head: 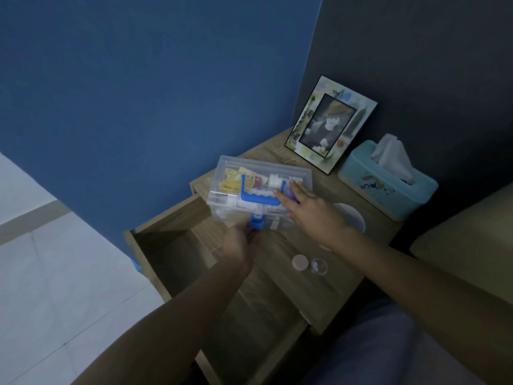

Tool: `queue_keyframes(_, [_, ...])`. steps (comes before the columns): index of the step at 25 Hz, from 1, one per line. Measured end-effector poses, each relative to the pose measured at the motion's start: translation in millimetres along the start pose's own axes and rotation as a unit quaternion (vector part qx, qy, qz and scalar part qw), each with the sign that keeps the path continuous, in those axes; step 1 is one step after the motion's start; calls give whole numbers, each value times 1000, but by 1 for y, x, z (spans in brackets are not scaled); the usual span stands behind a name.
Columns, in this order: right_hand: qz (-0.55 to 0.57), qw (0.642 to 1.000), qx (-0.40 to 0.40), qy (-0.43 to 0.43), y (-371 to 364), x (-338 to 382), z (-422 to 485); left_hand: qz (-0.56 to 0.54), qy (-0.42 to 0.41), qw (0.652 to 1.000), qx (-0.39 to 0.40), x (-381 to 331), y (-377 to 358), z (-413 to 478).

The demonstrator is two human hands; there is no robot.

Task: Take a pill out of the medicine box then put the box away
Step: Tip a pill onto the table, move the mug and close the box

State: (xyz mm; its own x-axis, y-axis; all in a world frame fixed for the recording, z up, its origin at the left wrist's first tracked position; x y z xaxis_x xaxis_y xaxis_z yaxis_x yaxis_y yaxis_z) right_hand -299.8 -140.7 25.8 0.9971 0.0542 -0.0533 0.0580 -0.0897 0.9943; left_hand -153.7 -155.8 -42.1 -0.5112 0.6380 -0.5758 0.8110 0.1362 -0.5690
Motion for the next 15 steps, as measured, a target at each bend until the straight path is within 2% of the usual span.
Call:
queue_keyframes(4, [34,999,1,34,3,7,3,-23,23,999,-24,4,5,-7])
queue_keyframes(7, [61,997,-10,43,5,12,5,-18,25,999,-10,2,4,-10])
queue_keyframes(11, [79,996,-36,14,13,11,8,109,-21,994,24,-6,8,-6])
queue_keyframes(15, [78,996,-40,-18,17,12,17,174,-27,984,-9,-12,13,2])
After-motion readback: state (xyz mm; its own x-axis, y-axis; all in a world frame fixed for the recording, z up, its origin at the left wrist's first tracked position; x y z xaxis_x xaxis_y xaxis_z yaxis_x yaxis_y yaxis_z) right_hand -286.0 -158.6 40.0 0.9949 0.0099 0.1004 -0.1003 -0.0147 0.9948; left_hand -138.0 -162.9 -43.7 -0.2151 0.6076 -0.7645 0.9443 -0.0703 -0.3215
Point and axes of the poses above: each hand's wrist, its own z-axis towards the middle knuckle, its own y-axis out of the back of the hand, x = y × z, the point moved 6 cm from there along z, towards the middle knuckle, and after that the axes turned 2 degrees about -z, right-handed, at the moved point
